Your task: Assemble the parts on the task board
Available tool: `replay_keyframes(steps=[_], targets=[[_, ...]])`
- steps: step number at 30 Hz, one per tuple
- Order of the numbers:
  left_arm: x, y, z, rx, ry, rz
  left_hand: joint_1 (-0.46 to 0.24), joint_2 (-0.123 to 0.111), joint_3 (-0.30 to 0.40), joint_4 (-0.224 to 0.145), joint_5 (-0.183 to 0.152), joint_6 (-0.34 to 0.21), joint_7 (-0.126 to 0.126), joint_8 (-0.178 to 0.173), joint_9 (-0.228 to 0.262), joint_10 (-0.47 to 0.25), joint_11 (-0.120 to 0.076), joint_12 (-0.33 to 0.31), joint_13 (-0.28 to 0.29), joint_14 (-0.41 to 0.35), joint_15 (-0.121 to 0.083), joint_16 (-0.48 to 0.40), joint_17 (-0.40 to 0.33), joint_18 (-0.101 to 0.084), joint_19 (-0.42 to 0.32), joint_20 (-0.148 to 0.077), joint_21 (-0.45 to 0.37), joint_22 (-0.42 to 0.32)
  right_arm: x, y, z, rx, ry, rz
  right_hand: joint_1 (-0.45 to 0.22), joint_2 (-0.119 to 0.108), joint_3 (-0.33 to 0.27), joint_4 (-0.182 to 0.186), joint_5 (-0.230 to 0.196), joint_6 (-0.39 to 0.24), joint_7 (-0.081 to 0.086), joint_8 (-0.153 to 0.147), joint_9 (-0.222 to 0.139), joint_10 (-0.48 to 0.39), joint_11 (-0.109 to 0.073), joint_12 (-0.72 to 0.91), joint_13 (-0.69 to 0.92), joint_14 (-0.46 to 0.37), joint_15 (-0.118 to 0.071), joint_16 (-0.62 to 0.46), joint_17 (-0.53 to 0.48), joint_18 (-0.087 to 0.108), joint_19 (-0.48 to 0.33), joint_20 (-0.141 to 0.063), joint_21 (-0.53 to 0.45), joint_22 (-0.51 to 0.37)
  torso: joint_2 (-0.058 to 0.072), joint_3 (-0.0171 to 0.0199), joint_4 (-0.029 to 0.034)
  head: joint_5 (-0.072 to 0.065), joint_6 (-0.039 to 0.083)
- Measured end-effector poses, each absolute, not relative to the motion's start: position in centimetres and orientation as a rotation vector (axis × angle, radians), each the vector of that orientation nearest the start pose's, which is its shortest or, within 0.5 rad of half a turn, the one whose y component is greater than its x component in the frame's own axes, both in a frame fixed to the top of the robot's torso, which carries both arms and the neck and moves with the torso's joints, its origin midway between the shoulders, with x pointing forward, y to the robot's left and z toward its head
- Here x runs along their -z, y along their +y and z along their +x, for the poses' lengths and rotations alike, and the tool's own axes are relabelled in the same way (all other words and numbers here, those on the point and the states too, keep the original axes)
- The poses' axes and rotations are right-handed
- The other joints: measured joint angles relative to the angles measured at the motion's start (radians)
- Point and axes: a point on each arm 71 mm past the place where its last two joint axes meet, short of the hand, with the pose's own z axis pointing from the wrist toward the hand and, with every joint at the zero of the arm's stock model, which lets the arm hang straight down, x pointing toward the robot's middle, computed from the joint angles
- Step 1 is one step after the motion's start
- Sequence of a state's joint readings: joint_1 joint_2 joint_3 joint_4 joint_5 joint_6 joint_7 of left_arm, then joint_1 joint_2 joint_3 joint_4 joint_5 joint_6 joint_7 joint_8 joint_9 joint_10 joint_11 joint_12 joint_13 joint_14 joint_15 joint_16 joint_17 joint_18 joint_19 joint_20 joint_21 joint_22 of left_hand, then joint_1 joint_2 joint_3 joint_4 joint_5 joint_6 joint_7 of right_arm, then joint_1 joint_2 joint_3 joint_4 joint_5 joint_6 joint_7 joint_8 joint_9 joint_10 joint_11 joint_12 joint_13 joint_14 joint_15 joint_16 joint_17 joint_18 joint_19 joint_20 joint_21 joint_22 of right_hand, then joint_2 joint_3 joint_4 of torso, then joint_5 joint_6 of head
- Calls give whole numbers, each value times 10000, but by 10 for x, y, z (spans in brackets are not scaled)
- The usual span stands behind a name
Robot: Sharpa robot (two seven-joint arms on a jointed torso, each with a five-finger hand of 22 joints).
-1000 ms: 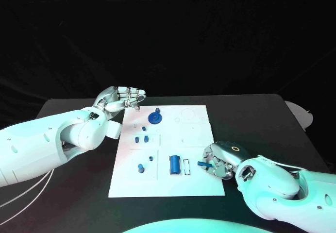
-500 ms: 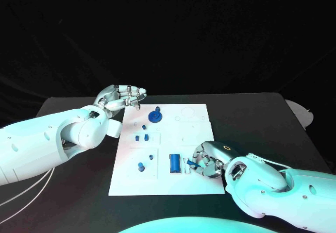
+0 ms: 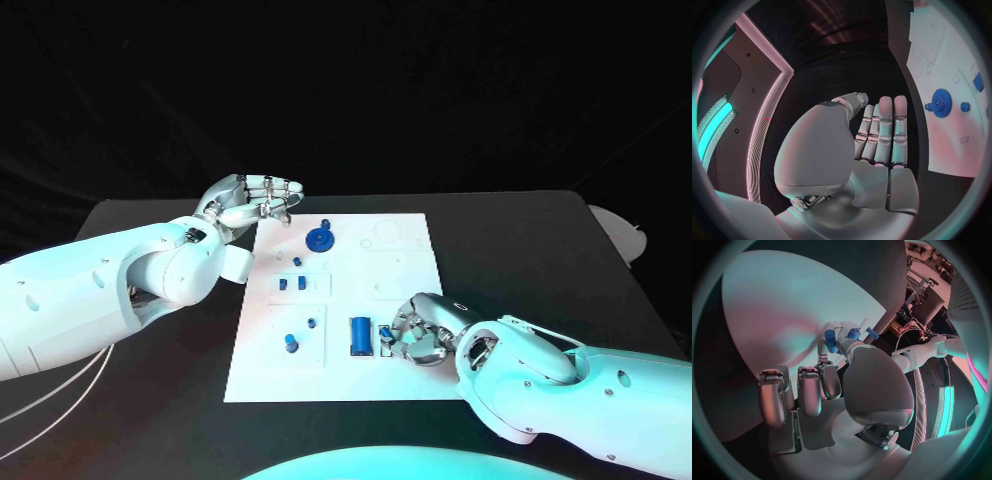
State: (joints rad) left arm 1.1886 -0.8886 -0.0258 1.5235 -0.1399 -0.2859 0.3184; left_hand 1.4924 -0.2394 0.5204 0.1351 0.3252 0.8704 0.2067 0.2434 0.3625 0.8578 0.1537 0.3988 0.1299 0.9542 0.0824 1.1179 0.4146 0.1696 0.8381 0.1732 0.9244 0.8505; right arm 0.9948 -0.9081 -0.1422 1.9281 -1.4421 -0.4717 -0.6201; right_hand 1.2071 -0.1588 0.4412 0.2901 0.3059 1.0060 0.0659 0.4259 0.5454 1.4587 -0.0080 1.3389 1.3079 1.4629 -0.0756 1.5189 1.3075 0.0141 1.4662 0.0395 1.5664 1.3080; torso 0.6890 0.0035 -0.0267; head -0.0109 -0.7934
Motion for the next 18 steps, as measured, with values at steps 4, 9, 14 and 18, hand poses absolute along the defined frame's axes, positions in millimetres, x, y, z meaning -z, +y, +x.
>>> replay_keyframes(steps=[4,9,14,18], targets=[[181,228,488,14632,15062,-10169,0,0,0,0,0,0,0,0,0,0,0,0,0,0,0,0,0,0,0,0,0,-1,266,-151,347,-5682,19983,1927,-403,70,8,5,-69,53,-50,83,-10,0,0,78,0,0,0,0,0,0,0,0,0,-1,3,7,-1,8,-12],[181,228,488,14640,15088,-10173,0,0,0,0,0,0,0,0,1,0,0,0,1,0,0,0,1,0,0,0,0,-1,268,-150,348,-5649,20026,1943,-722,131,48,20,-121,114,-40,120,4,21,-21,182,-1,0,0,0,-1,0,0,0,0,-1,3,7,-3,11,-15],[181,228,488,14645,15118,-10180,-4,4,0,0,0,-22,22,0,1,0,0,0,1,0,0,0,1,0,0,0,0,-1,268,-149,349,-5644,20021,1942,-1216,44,-12,3,353,149,-69,159,37,37,-37,259,-1,0,1,0,-1,1,0,0,0,-2,4,7,-5,11,-14],[181,228,488,14647,15145,-10187,-41,41,0,0,0,-37,37,0,1,0,0,0,1,0,0,0,-8,0,0,0,0,-2,268,-148,348,-5661,20024,1919,-1404,-37,-184,16,486,178,-68,194,54,36,-36,259,-2,0,1,0,-1,0,0,0,0,-2,4,7,-4,6,-14]])
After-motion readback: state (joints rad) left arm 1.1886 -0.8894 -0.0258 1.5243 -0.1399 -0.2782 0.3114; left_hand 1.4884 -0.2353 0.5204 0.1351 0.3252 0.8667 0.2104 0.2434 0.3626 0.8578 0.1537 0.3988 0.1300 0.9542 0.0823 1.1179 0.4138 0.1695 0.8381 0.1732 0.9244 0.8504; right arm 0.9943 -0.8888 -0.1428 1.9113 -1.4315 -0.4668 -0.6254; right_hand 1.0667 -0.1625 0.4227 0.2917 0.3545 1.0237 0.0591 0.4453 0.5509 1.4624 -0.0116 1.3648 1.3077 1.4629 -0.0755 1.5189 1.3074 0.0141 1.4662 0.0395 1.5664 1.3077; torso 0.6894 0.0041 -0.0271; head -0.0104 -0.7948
